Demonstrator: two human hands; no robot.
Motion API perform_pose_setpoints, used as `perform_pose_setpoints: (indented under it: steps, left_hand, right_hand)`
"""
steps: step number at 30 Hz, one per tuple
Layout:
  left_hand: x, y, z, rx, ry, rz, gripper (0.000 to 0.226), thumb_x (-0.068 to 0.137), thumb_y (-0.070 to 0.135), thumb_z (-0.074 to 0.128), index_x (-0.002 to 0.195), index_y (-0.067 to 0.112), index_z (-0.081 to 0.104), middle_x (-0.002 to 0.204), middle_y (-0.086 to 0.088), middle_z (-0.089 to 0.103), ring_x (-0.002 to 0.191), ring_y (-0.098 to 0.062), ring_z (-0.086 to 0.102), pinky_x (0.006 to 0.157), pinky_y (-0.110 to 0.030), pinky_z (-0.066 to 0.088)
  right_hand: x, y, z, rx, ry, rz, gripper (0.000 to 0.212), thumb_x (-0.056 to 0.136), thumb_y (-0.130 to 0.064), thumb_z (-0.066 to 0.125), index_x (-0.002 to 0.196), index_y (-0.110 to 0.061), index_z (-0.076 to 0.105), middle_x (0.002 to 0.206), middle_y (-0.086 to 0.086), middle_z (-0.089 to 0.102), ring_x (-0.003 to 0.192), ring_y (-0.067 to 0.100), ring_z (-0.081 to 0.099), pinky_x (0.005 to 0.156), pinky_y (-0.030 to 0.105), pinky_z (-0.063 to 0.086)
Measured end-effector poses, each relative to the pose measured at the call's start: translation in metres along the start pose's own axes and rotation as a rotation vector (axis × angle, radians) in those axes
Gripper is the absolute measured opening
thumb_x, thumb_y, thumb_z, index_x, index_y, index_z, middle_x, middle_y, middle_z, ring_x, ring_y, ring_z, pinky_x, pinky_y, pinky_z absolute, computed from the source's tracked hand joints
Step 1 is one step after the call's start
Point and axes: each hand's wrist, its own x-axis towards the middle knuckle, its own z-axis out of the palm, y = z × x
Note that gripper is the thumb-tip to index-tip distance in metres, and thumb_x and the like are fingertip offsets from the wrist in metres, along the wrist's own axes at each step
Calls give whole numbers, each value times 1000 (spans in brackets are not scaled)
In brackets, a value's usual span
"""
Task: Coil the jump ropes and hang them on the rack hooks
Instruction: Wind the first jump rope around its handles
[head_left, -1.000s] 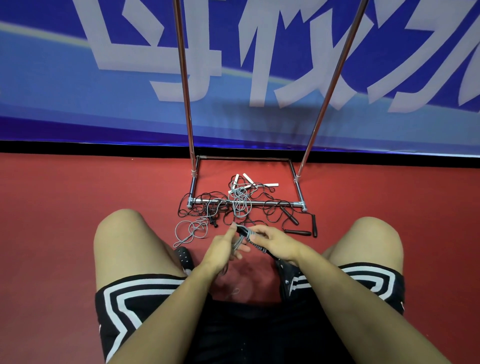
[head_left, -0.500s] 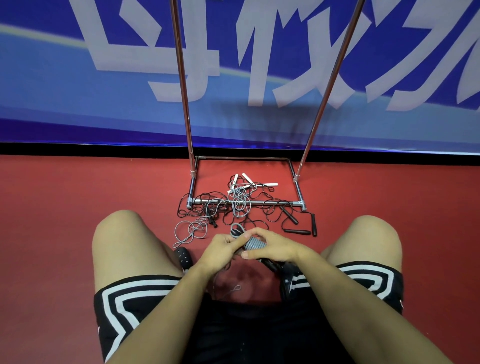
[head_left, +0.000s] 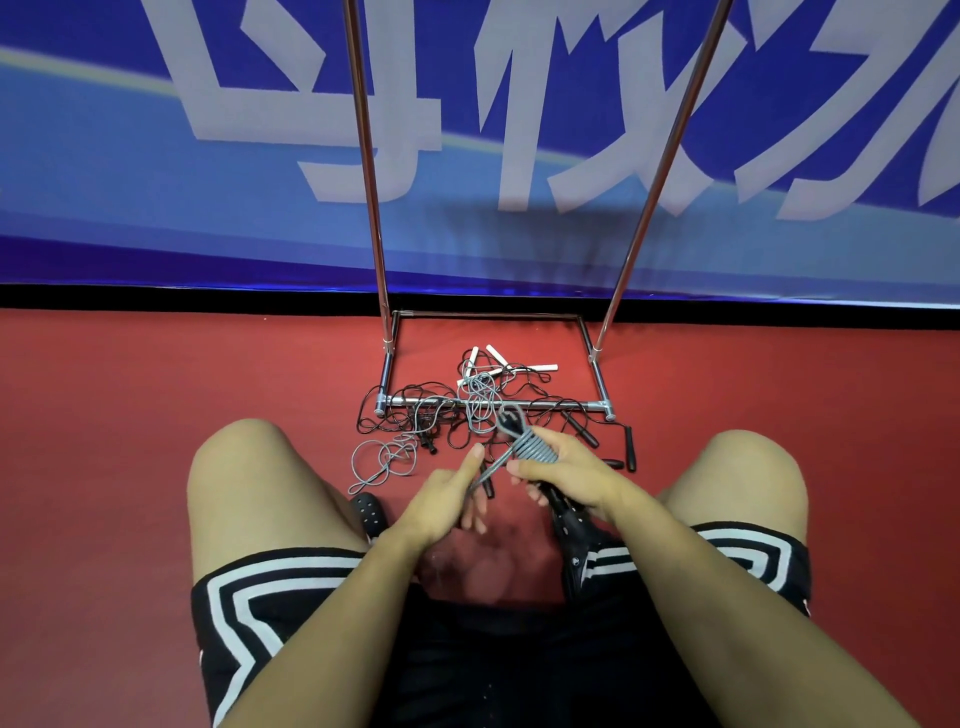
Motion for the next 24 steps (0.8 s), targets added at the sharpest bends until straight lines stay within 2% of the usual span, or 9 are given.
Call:
perform_pose_setpoints:
  steps: [3,6,9,12,15,17,20,21,24]
  left_hand:
    - [4,1,3,-153,10,57,52,107,42,46,71,8,61,47,-6,48,46,-25,61,53,-29,39]
    - [3,3,4,-183,51,100,42,107,31,51,72,9,63,52,-3,54,39,-15,47,44,-25,33]
    - [3,5,1,-162,147,145,39,105,30,56,74,11,70,53,-1,50,43,-11,34,45,-22,28]
    - [1,5,0,-95,228,188,37,103,33,58,74,15,73,55,-3,37,49,-11,27,50,-26,23]
    - [-1,10,1,-77,260,172,35,103,27,59,82,6,75,43,14,35,44,-1,31,52,-20,27]
    - [-3,13,3,-107,258,156,36,103,28,59,87,-1,75,43,16,32,44,0,32,55,-21,31]
    - [-5,15,4,-76,222,140,35,104,29,57,86,5,75,38,15,33,40,-1,32,57,-25,35]
    - [-5,13,3,-67,215,144,36,104,31,57,83,9,74,39,13,30,40,-3,28,58,-28,35]
    - [-3,9,3,-55,209,198,39,104,34,57,73,15,71,45,11,23,46,-11,18,50,-28,20]
  right_hand:
    - [-2,0,-9,101,27,-8,20,92,-12,75,109,-19,67,78,7,65,58,19,50,53,29,42]
    - [-4,1,-11,86,31,16,27,92,-12,76,116,-17,65,77,6,61,58,18,50,52,28,42]
    - [-3,2,-12,68,35,19,23,91,-14,77,111,-22,67,78,7,58,58,18,51,53,28,44]
    - [-1,3,-12,69,37,17,19,91,-19,78,107,-26,70,78,4,58,60,17,53,56,28,46]
    - [2,2,-10,92,20,21,5,95,-29,74,99,-29,72,82,5,61,64,16,55,57,26,43]
    - [4,3,-8,121,23,42,17,97,-36,70,111,-27,69,84,5,62,65,17,55,55,25,43]
    - [8,6,-9,169,34,62,45,93,-45,70,131,-24,59,84,6,63,65,18,55,52,25,45]
    - [9,7,-9,155,41,57,45,93,-45,69,131,-24,59,85,6,63,66,18,55,53,26,45]
    - [11,9,-9,33,82,50,34,98,-45,66,126,-27,61,87,5,66,67,16,57,57,27,45]
